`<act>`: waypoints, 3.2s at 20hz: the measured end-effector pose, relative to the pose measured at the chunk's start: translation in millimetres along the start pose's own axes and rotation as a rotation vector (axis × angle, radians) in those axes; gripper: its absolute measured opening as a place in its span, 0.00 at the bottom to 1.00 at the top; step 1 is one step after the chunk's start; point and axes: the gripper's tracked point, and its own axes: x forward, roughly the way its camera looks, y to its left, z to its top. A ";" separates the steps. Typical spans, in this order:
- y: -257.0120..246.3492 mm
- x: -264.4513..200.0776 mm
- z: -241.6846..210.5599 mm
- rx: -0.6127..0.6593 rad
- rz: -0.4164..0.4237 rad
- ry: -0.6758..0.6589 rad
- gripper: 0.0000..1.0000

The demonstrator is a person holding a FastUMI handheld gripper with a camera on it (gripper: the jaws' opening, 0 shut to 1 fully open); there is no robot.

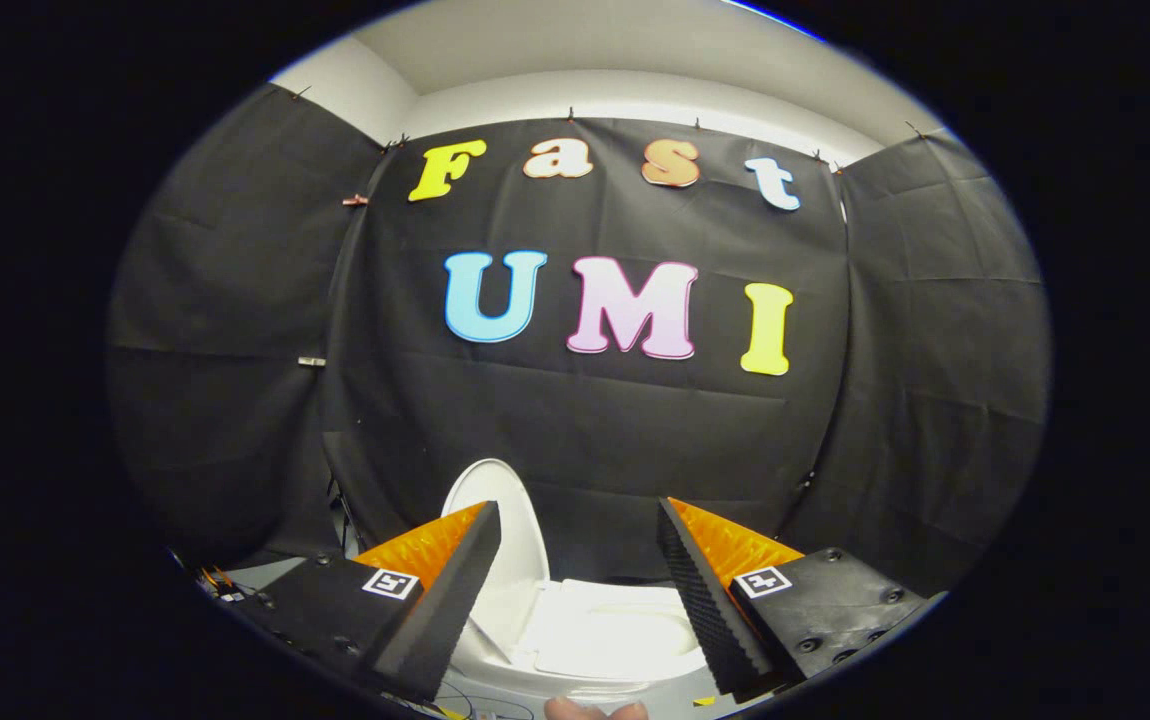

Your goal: Open the toilet lid.

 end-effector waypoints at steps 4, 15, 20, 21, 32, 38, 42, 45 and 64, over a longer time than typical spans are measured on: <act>-46.4 -32.6 11.3 0.030 -0.030 -0.040 0.98; -127.3 -71.5 12.3 0.086 -0.108 -0.065 0.98; -136.6 -75.8 2.7 0.042 -0.093 -0.033 0.99; -138.4 -76.1 3.6 0.042 -0.092 -0.033 0.99; -154.3 -88.3 20.2 0.088 -0.101 -0.075 0.99; -162.7 -89.9 23.7 0.106 -0.119 -0.088 0.99; -162.4 -90.2 22.9 0.102 -0.117 -0.084 0.99; -163.0 -89.2 23.5 0.102 -0.118 -0.082 1.00; -164.5 -89.1 22.7 0.113 -0.123 -0.087 0.99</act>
